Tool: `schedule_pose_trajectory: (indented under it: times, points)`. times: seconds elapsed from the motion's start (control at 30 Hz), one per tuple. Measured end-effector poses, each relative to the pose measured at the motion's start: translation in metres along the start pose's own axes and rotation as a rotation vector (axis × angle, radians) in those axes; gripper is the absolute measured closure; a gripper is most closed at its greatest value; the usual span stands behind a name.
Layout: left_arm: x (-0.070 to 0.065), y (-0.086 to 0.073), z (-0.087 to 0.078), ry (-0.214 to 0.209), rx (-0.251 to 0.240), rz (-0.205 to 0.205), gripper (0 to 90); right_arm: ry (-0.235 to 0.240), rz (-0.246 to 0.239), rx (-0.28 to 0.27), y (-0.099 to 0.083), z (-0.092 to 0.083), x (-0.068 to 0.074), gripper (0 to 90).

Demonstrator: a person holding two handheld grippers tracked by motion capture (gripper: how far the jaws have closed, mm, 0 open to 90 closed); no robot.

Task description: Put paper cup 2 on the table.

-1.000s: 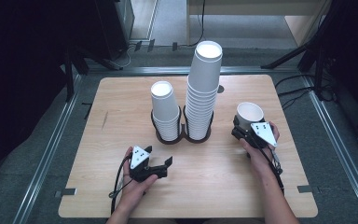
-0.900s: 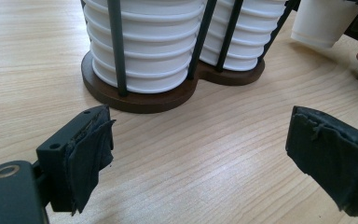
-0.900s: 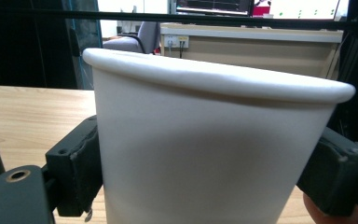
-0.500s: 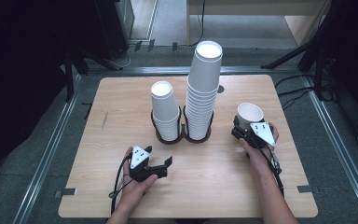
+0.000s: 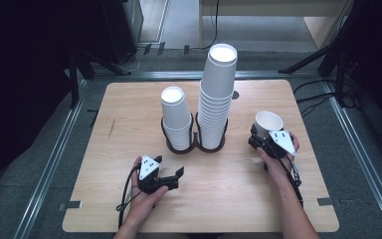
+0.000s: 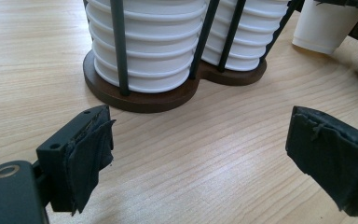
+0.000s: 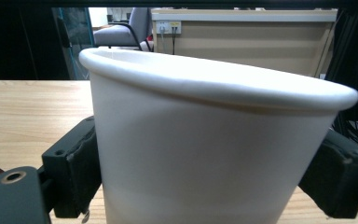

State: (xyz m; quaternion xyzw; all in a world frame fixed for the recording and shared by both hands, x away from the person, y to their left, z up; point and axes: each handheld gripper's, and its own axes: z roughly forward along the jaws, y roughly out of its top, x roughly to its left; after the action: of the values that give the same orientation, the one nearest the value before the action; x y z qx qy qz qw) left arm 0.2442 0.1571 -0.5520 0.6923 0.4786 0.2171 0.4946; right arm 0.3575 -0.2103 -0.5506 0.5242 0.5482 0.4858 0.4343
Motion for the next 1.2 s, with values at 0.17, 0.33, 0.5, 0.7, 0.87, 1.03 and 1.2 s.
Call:
schedule_pose_trajectory:
  times: [0.17, 0.33, 0.5, 0.7, 0.87, 1.03, 1.2]
  points:
    - [0.0, 0.0, 0.0, 0.0, 0.0, 0.001, 7.6, 0.017, 0.008, 0.037, 0.001, -0.002, 0.001, 9.1]
    - [0.0, 0.0, 0.0, 0.0, 0.0, 0.001, 7.7, 0.024, -0.012, 0.057, 0.0, -0.002, 0.002, 4.8]
    - [0.0, 0.0, 0.0, -0.001, 0.0, 0.0, 7.6, 0.043, -0.011, 0.076, 0.0, -0.003, 0.002, 0.0]
    - [0.0, 0.0, 0.0, 0.0, 0.001, 0.003, 7.7, 0.075, -0.051, 0.071, 0.005, -0.011, 0.007, 0.0]
    - [-0.001, 0.0, 0.0, 0.003, 0.001, 0.005, 7.6, 0.104, -0.04, 0.083, 0.007, -0.019, 0.008, 0.0]
    - [-0.001, 0.0, 0.0, 0.003, 0.001, 0.006, 7.7, 0.109, -0.056, 0.088, 0.005, -0.028, 0.007, 0.0]
    - [-0.001, 0.0, 0.0, 0.003, 0.001, 0.006, 7.6, 0.118, -0.05, 0.091, 0.004, -0.035, 0.006, 0.0]
